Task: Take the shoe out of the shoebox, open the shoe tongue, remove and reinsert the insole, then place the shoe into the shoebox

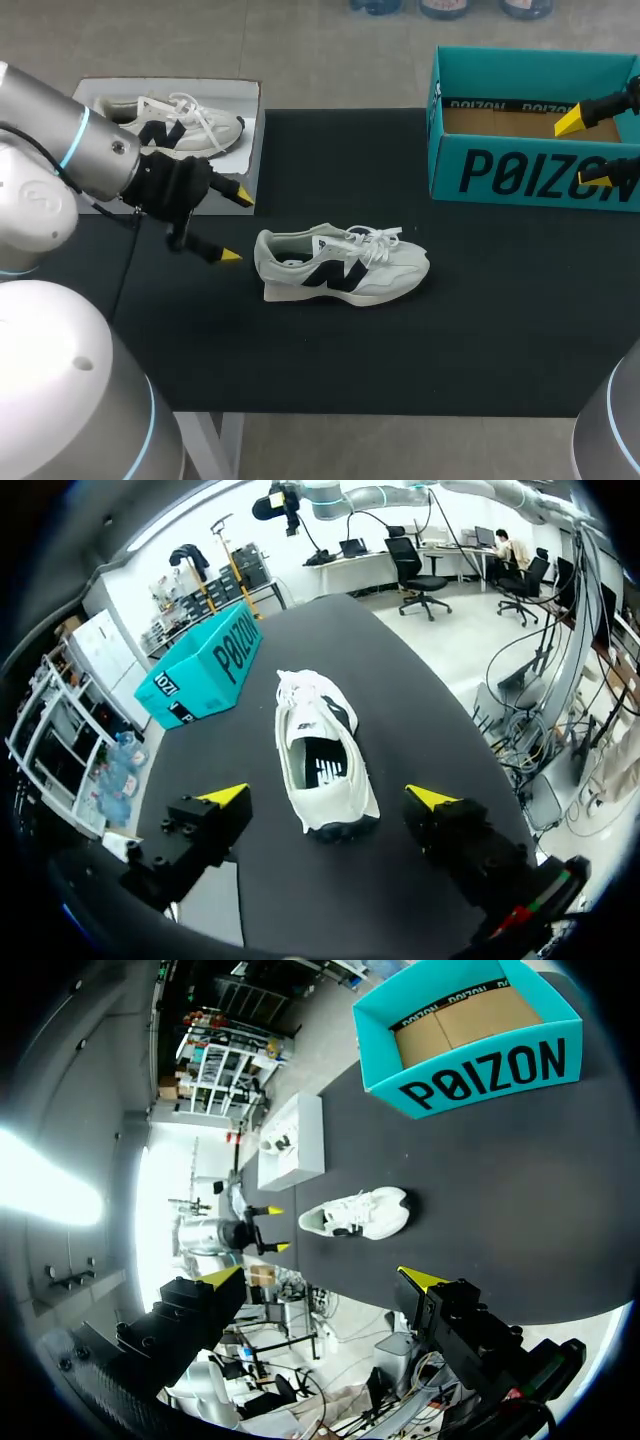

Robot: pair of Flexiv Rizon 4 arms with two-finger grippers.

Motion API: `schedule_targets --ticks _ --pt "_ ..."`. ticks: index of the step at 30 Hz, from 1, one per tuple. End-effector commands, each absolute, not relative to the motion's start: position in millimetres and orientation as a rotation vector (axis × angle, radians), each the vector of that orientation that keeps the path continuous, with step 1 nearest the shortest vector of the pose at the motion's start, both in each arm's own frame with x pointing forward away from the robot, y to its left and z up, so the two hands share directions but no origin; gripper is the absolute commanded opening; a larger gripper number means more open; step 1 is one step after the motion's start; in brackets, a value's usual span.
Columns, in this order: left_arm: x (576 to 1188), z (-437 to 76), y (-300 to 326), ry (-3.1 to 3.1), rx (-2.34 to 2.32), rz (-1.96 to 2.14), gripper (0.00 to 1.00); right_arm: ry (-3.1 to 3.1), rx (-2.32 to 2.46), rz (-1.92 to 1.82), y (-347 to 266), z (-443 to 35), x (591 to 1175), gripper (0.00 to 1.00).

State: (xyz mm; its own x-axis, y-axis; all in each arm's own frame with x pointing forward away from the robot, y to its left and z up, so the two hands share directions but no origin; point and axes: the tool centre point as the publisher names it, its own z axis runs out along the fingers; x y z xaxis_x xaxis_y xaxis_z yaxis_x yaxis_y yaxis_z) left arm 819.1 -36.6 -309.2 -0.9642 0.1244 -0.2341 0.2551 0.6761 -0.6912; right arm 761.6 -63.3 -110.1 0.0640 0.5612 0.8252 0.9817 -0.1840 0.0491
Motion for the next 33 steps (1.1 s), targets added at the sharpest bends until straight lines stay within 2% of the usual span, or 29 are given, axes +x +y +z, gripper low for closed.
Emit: schedule_targets --ticks 1,12,25,33 --pt "810.9 -321.8 -32.0 2.688 0.131 -1.201 1.00 -1.535 -1.806 -0.999 -62.5 -110.7 761.3 1.00" --pt "812.1 -350.8 -23.4 2.722 0.151 -1.421 1.00 -1.535 -1.806 -0.999 -62.5 -110.7 761.3 1.00" --pt "806.8 -386.6 -28.9 2.694 -0.145 -1.358 1.00 -1.535 -1.806 -0.999 -62.5 -110.7 761.3 1.00" --pt "817.5 -397.7 -31.9 2.706 -0.142 -1.358 1.00 -1.535 -1.806 -0.999 -62.5 -110.7 761.3 1.00"
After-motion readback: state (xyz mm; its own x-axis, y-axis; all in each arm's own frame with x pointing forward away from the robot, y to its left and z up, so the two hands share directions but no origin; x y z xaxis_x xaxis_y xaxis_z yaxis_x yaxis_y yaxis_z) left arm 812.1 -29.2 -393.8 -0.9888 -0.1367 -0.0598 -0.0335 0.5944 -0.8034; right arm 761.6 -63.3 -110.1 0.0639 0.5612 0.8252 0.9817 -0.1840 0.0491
